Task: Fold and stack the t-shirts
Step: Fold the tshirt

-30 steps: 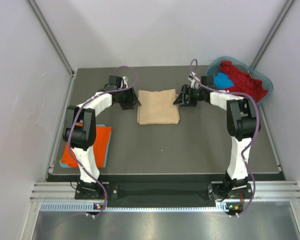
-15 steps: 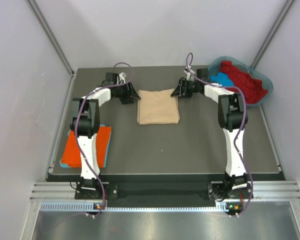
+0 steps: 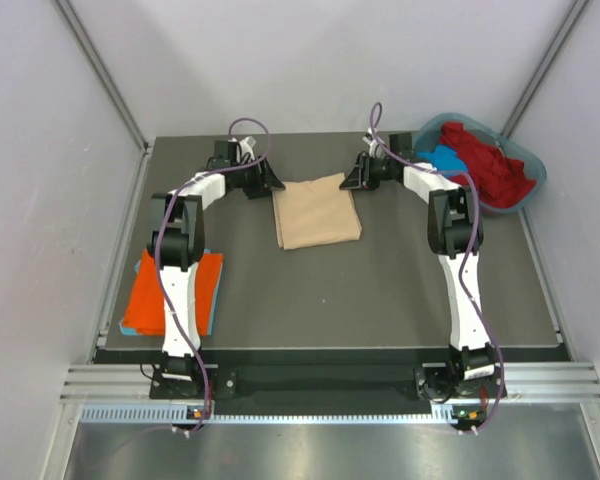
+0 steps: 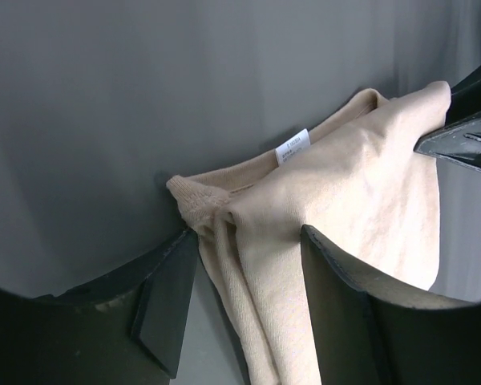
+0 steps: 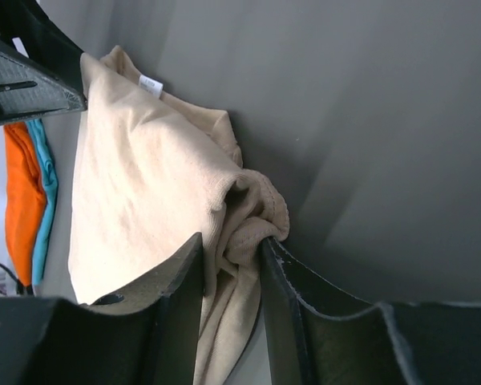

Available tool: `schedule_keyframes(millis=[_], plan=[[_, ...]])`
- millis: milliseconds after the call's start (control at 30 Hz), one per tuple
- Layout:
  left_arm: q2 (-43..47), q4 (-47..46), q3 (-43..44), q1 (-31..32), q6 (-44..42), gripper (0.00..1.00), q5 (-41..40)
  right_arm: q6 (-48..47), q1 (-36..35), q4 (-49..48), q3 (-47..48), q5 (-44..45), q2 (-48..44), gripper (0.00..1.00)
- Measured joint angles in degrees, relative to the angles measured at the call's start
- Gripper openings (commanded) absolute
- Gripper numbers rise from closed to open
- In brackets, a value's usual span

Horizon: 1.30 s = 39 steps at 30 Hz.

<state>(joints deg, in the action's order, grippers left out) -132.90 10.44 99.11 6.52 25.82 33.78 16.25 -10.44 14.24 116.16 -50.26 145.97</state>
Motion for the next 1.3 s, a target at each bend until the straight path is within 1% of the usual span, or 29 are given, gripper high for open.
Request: schedule_keyframes(millis=[100, 267, 367, 433, 500, 600, 667, 800, 1033, 1167, 1300], plan=[[0.55, -1.68, -1.49, -0.07, -0.02, 0.61, -0.11, 0.46, 0.11, 0.57, 2.01, -0.66, 1.31, 0.33], [3.82, -3.17, -6.29, -0.07, -0.37, 0.61, -2.36, 1.46, 0.11, 2.75, 9.99, -2.12, 5.95, 0.33], [5.25, -2.38, -7.76, -0.07, -0.68, 0.59, -4.48, 2.01, 0.11, 2.97, 11.15, -2.34, 6.58, 0.36], [5.25, -1.75, -7.39, -0.07, -0.76, 0.58, -5.14, 2.93, 0.11, 2.84, 11.15, -2.84, 6.58, 0.51], [5.25, -1.16, -7.19, -0.07, -0.76, 0.57, -5.79, 3.78, 0.11, 2.56, 11.74, -2.95, 6.58, 0.64], [5.25, -0.70, -6.97, -0.07, -0.68, 0.58, -6.56, 4.37, 0.20, 2.32, 12.11, -1.36, 5.92, 0.73], [5.25, -0.09, -6.64, -0.07, -0.70, 0.60, -7.28, 4.66, 0.31, 2.12, 10.91, 1.55, 4.50, 0.74], [5.27, 0.22, -6.16, -0.44, -0.79, 0.61, -8.00, 5.75, 1.40, 1.90, 0.39, 8.22, -3.06, 0.75], [4.61, 1.68, -4.63, -2.08, -1.53, 0.61, -7.41, 8.61, 3.80, 0.31, -20.41, 13.73, -17.33, 0.78], [3.23, 1.79, -2.78, -2.38, -1.84, 0.59, -6.58, 13.03, 3.56, -3.58, -33.38, 17.90, -26.88, 0.78], [2.51, 0.87, -2.47, -2.36, -1.53, 0.55, -5.11, 16.94, 2.93, -8.76, -41.77, 20.31, -32.74, 0.75]])
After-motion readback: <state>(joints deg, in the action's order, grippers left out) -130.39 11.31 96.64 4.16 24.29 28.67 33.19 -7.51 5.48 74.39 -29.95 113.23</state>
